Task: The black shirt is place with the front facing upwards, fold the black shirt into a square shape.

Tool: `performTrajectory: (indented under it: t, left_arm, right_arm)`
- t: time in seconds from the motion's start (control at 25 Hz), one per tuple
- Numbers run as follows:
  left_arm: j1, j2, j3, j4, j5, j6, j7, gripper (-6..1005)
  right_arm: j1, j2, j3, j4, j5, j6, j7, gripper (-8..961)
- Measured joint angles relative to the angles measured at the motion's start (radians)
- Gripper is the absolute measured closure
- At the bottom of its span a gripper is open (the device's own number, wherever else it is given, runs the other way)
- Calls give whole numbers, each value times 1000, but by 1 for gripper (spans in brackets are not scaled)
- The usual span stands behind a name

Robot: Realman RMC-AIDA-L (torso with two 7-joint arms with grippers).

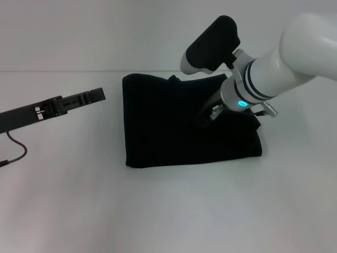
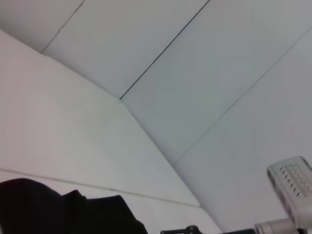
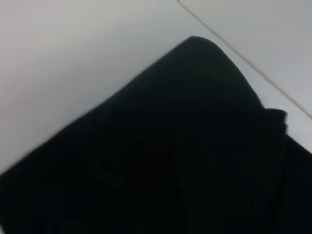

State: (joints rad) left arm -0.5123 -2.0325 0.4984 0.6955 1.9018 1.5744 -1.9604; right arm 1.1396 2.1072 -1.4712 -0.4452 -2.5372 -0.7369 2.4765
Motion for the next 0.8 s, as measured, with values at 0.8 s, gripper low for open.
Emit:
performTrajectory:
  t: [0.8]
  left_arm:
    - [-12, 4, -25, -25, -26, -13, 3, 296]
  right_arm:
    - [-17, -9, -10, -17, -299, 79, 353, 150]
